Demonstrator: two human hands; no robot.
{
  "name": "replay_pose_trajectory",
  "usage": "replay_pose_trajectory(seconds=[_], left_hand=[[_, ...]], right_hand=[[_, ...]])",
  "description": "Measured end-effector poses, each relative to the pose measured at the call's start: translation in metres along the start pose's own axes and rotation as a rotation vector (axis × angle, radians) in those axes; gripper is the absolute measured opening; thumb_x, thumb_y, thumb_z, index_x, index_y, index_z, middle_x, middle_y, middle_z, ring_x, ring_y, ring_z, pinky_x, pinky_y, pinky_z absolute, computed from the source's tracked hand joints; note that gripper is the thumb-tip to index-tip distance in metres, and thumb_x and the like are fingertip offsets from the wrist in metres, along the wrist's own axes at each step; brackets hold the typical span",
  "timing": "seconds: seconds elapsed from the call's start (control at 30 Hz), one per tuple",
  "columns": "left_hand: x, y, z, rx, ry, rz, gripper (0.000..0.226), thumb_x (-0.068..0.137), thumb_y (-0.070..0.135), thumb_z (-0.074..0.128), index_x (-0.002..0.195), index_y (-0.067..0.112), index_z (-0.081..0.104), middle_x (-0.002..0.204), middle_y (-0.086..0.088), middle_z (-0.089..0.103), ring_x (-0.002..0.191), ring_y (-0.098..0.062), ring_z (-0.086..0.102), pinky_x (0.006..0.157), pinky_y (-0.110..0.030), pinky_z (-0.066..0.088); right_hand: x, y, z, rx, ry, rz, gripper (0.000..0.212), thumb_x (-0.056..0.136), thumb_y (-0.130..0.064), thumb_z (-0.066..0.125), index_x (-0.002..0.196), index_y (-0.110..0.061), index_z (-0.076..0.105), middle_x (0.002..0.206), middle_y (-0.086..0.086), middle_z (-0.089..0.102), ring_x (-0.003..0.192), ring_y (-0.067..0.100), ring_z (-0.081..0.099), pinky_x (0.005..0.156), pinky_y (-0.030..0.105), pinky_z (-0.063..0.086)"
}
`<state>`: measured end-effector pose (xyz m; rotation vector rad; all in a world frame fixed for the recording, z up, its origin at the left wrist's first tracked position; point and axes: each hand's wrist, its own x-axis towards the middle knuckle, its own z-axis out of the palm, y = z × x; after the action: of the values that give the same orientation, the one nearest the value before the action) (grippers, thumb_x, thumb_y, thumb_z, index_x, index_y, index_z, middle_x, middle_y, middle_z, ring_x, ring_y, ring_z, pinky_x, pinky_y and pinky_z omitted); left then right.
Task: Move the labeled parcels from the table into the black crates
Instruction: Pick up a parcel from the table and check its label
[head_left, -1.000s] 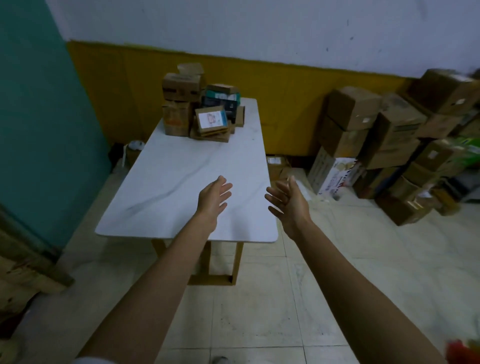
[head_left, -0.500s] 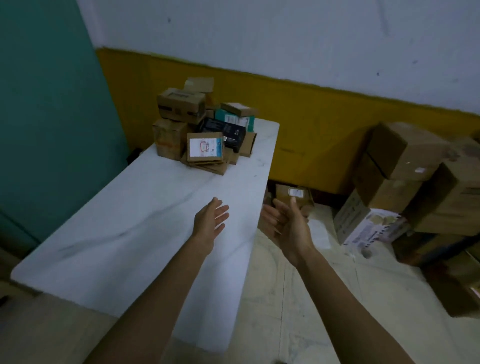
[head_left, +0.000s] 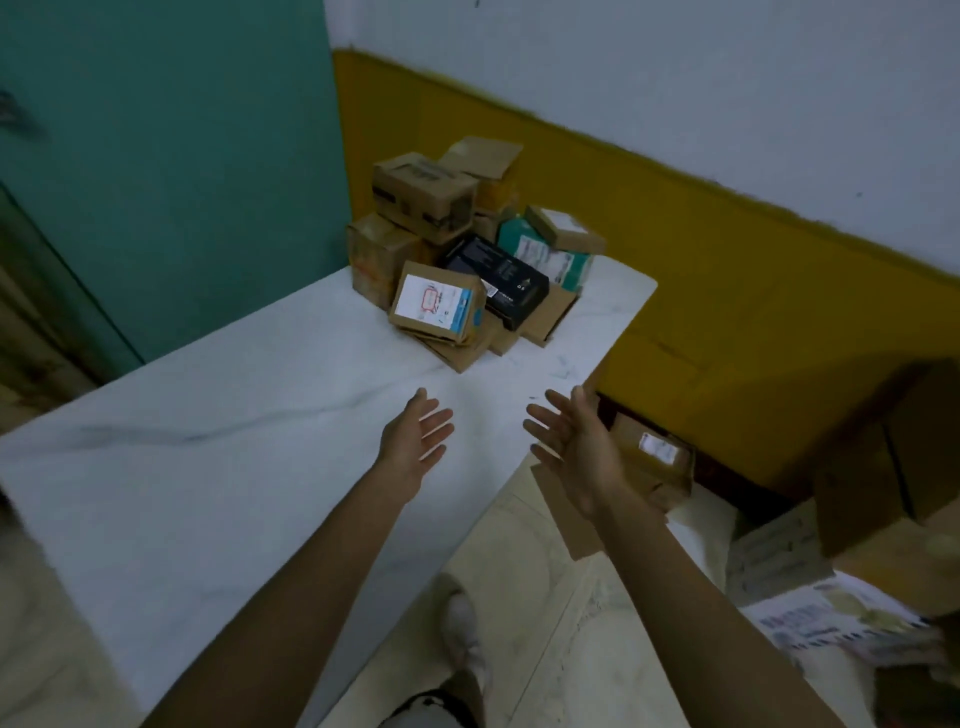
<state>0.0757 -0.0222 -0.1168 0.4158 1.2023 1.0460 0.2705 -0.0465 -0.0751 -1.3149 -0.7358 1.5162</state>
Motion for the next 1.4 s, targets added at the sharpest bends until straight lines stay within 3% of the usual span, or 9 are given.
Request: replay_pose_trajectory(seconds=[0.23,0.57,0.7,0.8,0.87,1.0,1.07,1.23,1.4], left_hand=[[0.110,0.031,0.025,-0.128,0.199,-0.023,0.034,0.097,0.040,0.048,0.120,0.016,0.053,0.115,-0.005,0.061,0.106,-0.021,0.058,0.095,-0.035,0.042],[0.188,0.060,0.048,-0.201,0.344,-0.061,0.017,0.094,0.038,0.055,0.086,0.023,0.057,0.090,-0.002,0.063,0.088,-0.018,0.061,0.085,-0.033,0.046],[0.202,0.067,0.047,-0.270,0.417,-0.032,0.023,0.094,0.040,0.056,0.107,0.021,0.056,0.104,-0.002,0.062,0.092,-0.016,0.061,0.079,-0.030,0.048],[0.217,0.073,0.044,-0.193,0.610,0.009,0.060,0.093,0.042,0.056,0.144,0.017,0.033,0.140,-0.011,0.046,0.123,-0.030,0.050,0.099,-0.042,0.045],[0.224,0.079,0.041,-0.057,0.769,0.071,0.071,0.092,0.042,0.056,0.150,0.020,0.022,0.152,-0.010,0.033,0.134,-0.032,0.039,0.106,-0.046,0.037],[0.237,0.106,0.038,0.193,0.886,0.180,0.075,0.090,0.045,0.058,0.151,0.021,0.020,0.157,-0.006,0.024,0.141,-0.028,0.029,0.113,-0.046,0.030],[0.249,0.121,0.036,0.371,0.869,0.196,0.079,0.089,0.047,0.059,0.151,0.019,0.020,0.157,-0.006,0.025,0.142,-0.028,0.028,0.114,-0.047,0.028],[0.259,0.130,0.040,0.487,0.634,0.038,0.053,0.089,0.048,0.059,0.135,0.023,0.049,0.128,-0.003,0.060,0.107,-0.023,0.062,0.082,-0.030,0.051],[0.226,0.095,0.041,0.486,0.710,0.082,0.018,0.089,0.032,0.065,0.103,0.022,0.063,0.098,0.002,0.070,0.084,-0.013,0.067,0.066,-0.024,0.053]], right_hand=[[0.131,-0.056,-0.004,-0.119,-0.022,0.038,0.031,0.100,-0.043,0.042,0.112,-0.024,0.063,0.114,0.003,0.070,0.106,0.019,0.065,0.096,0.038,0.049],[0.260,-0.064,0.023,-0.177,0.000,0.155,0.023,0.097,-0.033,0.054,0.109,-0.017,0.065,0.100,0.005,0.071,0.097,0.021,0.066,0.084,0.033,0.051],[0.302,-0.075,0.053,-0.357,-0.057,-0.076,0.009,0.096,-0.024,0.056,0.097,-0.020,0.065,0.104,0.008,0.067,0.101,0.022,0.061,0.083,0.026,0.050],[0.335,-0.084,0.075,-0.502,-0.169,-0.261,0.020,0.097,-0.024,0.056,0.113,-0.016,0.062,0.109,0.002,0.062,0.102,0.014,0.057,0.074,0.011,0.046],[0.353,-0.090,0.086,-0.500,-0.189,-0.334,0.022,0.095,-0.025,0.058,0.116,-0.017,0.059,0.107,-0.005,0.062,0.098,0.005,0.058,0.078,0.010,0.047],[0.376,-0.087,0.097,-0.595,-0.345,-0.276,0.028,0.092,-0.036,0.061,0.117,-0.024,0.058,0.112,-0.009,0.063,0.105,0.004,0.058,0.091,0.025,0.047],[0.378,-0.077,0.094,-0.689,-0.504,-0.189,0.031,0.091,-0.040,0.061,0.119,-0.029,0.053,0.118,-0.010,0.059,0.110,0.009,0.057,0.085,0.020,0.047],[0.366,-0.048,0.080,-0.801,-0.617,-0.089,0.031,0.094,-0.022,0.059,0.124,-0.025,0.050,0.130,0.001,0.057,0.117,0.022,0.059,0.087,0.038,0.057],[0.366,-0.044,0.096,-0.891,-0.735,-0.025,0.025,0.098,-0.023,0.053,0.123,-0.024,0.055,0.127,0.003,0.062,0.110,0.025,0.064,0.084,0.041,0.058]])
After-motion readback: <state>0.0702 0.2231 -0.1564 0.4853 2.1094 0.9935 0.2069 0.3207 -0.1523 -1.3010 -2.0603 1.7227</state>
